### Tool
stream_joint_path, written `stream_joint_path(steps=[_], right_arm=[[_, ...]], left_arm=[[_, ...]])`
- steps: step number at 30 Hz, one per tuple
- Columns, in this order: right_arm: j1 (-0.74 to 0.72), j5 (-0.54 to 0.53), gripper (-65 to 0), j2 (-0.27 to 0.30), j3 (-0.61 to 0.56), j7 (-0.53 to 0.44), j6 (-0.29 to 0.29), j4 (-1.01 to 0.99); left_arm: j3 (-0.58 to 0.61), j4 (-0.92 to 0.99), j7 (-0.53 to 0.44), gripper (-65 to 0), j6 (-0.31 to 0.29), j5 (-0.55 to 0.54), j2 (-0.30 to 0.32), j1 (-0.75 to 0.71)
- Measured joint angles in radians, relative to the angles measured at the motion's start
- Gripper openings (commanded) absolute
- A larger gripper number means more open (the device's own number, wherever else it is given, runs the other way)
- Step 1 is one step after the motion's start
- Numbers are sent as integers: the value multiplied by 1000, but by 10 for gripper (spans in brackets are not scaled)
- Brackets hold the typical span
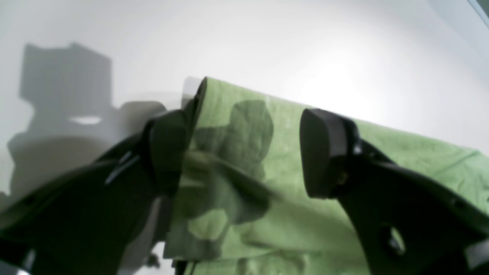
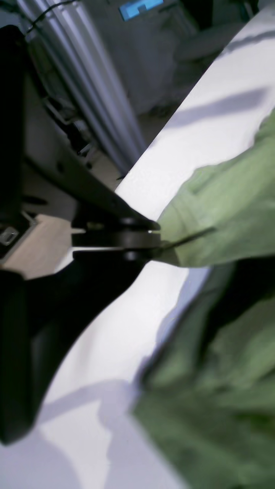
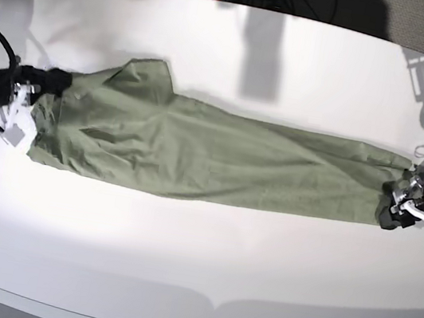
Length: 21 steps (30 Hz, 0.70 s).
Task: Fold the T-shirt properly
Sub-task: 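Lift the right gripper's end and lay it back flat, tugging taut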
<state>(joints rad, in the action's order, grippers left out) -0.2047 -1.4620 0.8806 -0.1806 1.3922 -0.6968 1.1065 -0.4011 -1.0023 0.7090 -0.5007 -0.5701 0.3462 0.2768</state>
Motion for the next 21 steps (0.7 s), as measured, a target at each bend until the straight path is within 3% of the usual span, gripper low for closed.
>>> stream_joint_path(steps=[3,9,13,16,21], right_arm=[[37,0,-650,23,0,0,0,15],[30,1,-650,-3,0,2,0,15],[-26,2,-650,-57,2,9,0,14],[-74,2,-650,-136,34,0,1,15],[-122,306,-650,-275,182,-208,3,14]], left_arm=[[0,0,0,-199,0,0,0,0],[0,0,0,-199,0,0,0,0],[0,0,0,-199,0,-1,0,0],[0,0,0,-199,0,0,0,0],[0,0,0,-199,0,1,0,0]])
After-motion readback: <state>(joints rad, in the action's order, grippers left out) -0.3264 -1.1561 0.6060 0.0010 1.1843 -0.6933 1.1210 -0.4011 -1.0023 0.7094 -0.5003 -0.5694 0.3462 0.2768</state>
